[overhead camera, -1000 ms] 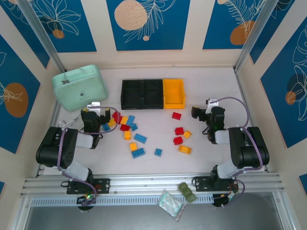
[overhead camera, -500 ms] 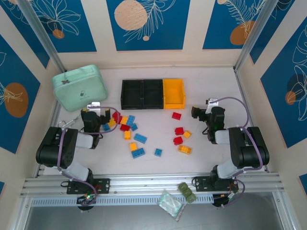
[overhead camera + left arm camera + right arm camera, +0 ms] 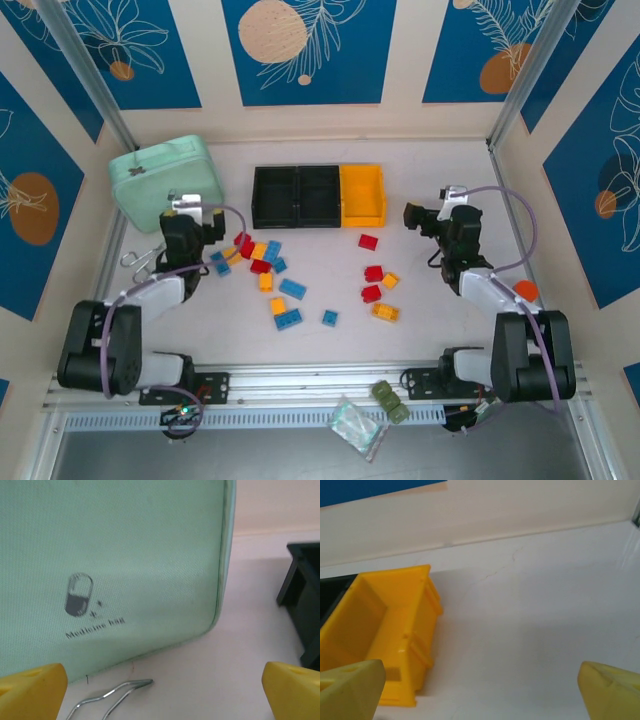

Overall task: Sort the legos into containers by color
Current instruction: Pick up the lego from the center of the table.

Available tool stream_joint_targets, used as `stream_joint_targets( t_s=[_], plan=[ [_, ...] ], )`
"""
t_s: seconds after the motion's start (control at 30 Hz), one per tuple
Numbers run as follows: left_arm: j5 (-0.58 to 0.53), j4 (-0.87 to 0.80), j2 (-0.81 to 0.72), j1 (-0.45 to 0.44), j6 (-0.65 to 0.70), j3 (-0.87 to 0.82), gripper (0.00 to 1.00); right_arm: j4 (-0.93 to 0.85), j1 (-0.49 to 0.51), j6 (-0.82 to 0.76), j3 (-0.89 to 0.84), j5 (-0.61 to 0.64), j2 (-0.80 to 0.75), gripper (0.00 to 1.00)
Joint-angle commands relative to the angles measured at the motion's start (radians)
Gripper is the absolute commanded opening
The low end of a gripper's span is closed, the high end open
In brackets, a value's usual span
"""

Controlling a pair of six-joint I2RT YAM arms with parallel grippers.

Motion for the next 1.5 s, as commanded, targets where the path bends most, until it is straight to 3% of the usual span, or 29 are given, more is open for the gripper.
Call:
stream_joint_targets(
  t_s=[0.0, 0.13, 0.23, 0.27, 0.33, 0.57, 0.73, 1.03, 1.47],
  plan=[
    [-0.010, -0.316, -0.071, 0.001, -0.117, 0.110, 0.99, -0.188, -0.004, 0.105, 0.053, -0.092, -0.063, 0.99],
    [0.065, -0.546, -0.147, 0.010, -0.457, 0.196, 1.00, -0.378, -0.016, 0.312, 0.107, -0.181, -0.155, 0.99],
    [0.245, -0.441, -0.201, 0.016, -0.572, 0.128, 0.99, -0.541, -0.066, 0.605, 0.108, -0.142, -0.196, 0.99],
    [0.302, -0.412, -0.216, 0.015, -0.586, 0.111, 0.99, -0.512, -0.102, 0.618, 0.087, -0.230, -0.200, 0.99],
    [0.398, -0.438, -0.234, 0.014, -0.623, 0.110, 1.00, -0.489, -0.147, 0.622, 0.066, -0.371, -0.207, 0.89],
    [0.628, -0.768, -0.232, -0.023, -0.608, 0.171, 0.79, -0.906, -0.062, 0.463, 0.226, -0.350, -0.166, 0.70],
    [0.662, -0.851, -0.305, -0.121, -0.629, 0.099, 0.72, -1.069, 0.073, 0.399, 0.301, -0.227, -0.083, 0.61],
    [0.579, -0.814, -0.308, -0.339, -0.694, 0.054, 0.70, -1.172, 0.348, 0.352, 0.467, -0.018, 0.202, 0.62],
    [0.546, -0.785, -0.270, -0.414, -0.716, 0.048, 0.72, -1.178, 0.446, 0.316, 0.579, 0.031, 0.463, 0.65]
  ],
)
